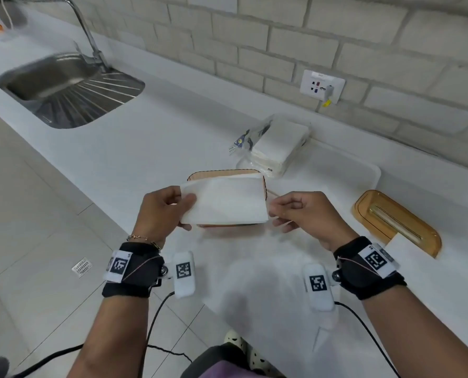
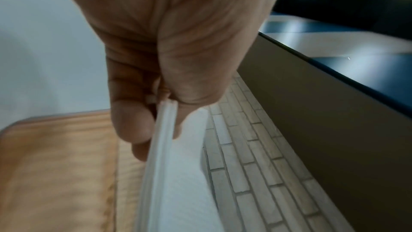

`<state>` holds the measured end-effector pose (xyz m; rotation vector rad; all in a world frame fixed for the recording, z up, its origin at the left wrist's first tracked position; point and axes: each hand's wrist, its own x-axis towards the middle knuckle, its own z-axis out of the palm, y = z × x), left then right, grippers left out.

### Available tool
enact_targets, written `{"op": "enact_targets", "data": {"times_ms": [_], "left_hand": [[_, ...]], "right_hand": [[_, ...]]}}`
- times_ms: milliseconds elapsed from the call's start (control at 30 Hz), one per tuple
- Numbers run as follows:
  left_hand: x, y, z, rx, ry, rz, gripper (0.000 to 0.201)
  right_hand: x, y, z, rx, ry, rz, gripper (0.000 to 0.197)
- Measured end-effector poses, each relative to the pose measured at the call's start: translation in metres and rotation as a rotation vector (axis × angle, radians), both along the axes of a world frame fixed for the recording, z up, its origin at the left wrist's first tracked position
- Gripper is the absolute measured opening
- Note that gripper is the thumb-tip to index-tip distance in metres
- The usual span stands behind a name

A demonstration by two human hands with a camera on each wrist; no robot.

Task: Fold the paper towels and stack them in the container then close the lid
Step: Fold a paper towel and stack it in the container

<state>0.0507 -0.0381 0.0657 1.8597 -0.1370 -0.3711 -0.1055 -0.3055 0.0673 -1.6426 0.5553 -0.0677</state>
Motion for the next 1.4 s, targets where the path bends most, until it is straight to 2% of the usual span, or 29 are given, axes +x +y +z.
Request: {"op": "enact_targets", "data": {"times_ms": [100,200,267,333,467,567,600,667,900,1033,1100,1167,1233,1267,1333,1400], "left_hand": [[0.038,-0.016,0.002,0.154,-0.046,-0.02,0.015],[0.058,-0.035,-0.002,0.336,-0.06,-0.097,0.018],[0.063,-0.046,-0.006,0.398,-0.078,-0.129,0.017],[0.066,-0.056,-0.008,0.451,-0.089,-0.15,0.018],[0.062,-0.069,-0.012,0.557,-0.105,-0.192,0.028],[0.065,-0.075,-0.019,0.656,-0.124,-0.238,0.011],[0.068,-0.076,-0.023,0.679,-0.133,-0.239,0.011],[0.066,-0.079,-0.024,0.743,-0.151,-0.237,0.022],[0.055,-0.084,-0.027,0.934,-0.246,-0.282,0.035],[0.049,-0.085,-0.027,0.908,-0.294,-0.267,0.036],[0.046,-0.082,-0.023,0.874,-0.329,-0.267,0.036],[0.036,-0.078,-0.016,0.755,-0.452,-0.256,0.026],[0.018,-0.076,-0.006,0.482,-0.569,-0.269,0.015],[0.007,-0.076,-0.002,0.342,-0.55,-0.309,0.015],[-0.017,-0.078,0.004,0.155,-0.409,-0.465,0.036],[-0.035,-0.085,0.005,0.077,-0.308,-0.629,0.07]], "right_hand": [[-0.007,-0.026,-0.014,-0.422,0.196,-0.001,0.03],[-0.014,-0.034,-0.033,-0.659,0.42,0.136,0.067],[-0.014,-0.029,-0.043,-0.751,0.495,0.232,0.091],[-0.012,-0.022,-0.05,-0.837,0.511,0.257,0.102],[-0.006,-0.015,-0.058,-0.928,0.564,0.274,0.112],[0.0,-0.015,-0.06,-0.962,0.619,0.304,0.12],[0.002,-0.016,-0.059,-0.978,0.632,0.307,0.123],[0.007,-0.017,-0.057,-1.008,0.672,0.329,0.126],[0.025,-0.022,-0.053,-1.054,0.74,0.404,0.115],[0.027,-0.029,-0.052,-1.002,0.701,0.448,0.101],[0.027,-0.035,-0.05,-0.911,0.691,0.429,0.103],[0.026,-0.041,-0.041,-0.793,0.673,0.402,0.102],[0.023,-0.048,-0.029,-0.713,0.623,0.394,0.086],[0.021,-0.051,-0.021,-0.678,0.587,0.391,0.074],[0.014,-0.053,0.001,-0.627,0.489,0.384,0.054],[0.009,-0.048,0.025,-0.599,0.401,0.405,0.043]]}}
